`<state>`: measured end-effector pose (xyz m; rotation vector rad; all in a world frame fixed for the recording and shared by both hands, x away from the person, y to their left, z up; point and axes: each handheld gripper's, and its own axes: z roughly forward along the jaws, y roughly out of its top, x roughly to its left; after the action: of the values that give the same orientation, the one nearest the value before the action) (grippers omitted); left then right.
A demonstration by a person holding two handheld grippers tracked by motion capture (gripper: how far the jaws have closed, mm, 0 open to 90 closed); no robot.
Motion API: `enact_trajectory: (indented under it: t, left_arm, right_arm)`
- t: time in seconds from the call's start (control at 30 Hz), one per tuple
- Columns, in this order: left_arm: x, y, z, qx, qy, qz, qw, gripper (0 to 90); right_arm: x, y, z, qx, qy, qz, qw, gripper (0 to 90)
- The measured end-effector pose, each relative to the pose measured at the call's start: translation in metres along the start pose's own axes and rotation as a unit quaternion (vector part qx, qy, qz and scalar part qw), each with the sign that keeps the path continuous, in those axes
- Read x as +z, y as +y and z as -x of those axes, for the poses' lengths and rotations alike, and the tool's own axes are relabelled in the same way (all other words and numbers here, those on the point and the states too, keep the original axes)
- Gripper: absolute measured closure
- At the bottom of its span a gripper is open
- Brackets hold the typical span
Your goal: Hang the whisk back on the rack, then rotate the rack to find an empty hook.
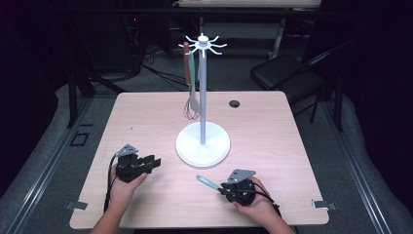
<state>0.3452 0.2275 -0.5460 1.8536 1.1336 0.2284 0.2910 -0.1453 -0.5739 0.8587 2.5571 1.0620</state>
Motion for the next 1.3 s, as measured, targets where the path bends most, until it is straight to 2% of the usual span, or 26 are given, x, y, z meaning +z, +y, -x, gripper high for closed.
enact_trajectory:
  t: [0.03,0.17,0.27,0.4,0.7,0.93,1.17,1.3]
  left_arm:
    - [0.000,0.000,0.000,0.001,0.000,-0.001,1.0000,60.0]
    - [0.000,0.000,-0.003,-0.001,-0.001,-0.003,1.0000,59.9]
    - [0.002,0.000,-0.004,0.000,0.000,-0.004,1.0000,59.9]
    - [0.002,-0.001,-0.005,0.002,0.001,-0.004,1.0000,59.8]
    - [0.000,-0.002,-0.002,0.002,0.002,-0.006,1.0000,59.1]
    - [0.003,-0.001,0.010,0.015,-0.005,-0.005,0.9999,56.5]
    - [0.011,-0.001,0.023,0.025,-0.031,-0.014,0.9991,55.1]
    - [0.016,-0.002,0.030,0.024,-0.044,-0.014,0.9986,54.0]
  right_arm:
    - [0.002,0.001,-0.001,-0.002,0.004,-0.001,1.0000,77.1]
    - [0.005,-0.001,-0.004,-0.019,-0.010,-0.008,0.9997,81.0]
    - [0.004,-0.003,-0.001,-0.014,0.000,-0.005,0.9999,81.3]
    - [0.004,-0.004,0.002,0.007,0.011,-0.002,0.9999,81.7]
    - [0.004,-0.003,0.001,0.003,0.002,-0.005,1.0000,81.9]
    - [-0.001,-0.004,-0.001,0.005,0.005,0.008,0.9999,81.9]
    - [-0.002,-0.004,0.000,0.012,0.008,0.021,0.9997,81.9]
    - [-0.001,-0.004,-0.001,0.009,0.008,0.019,0.9998,81.9]
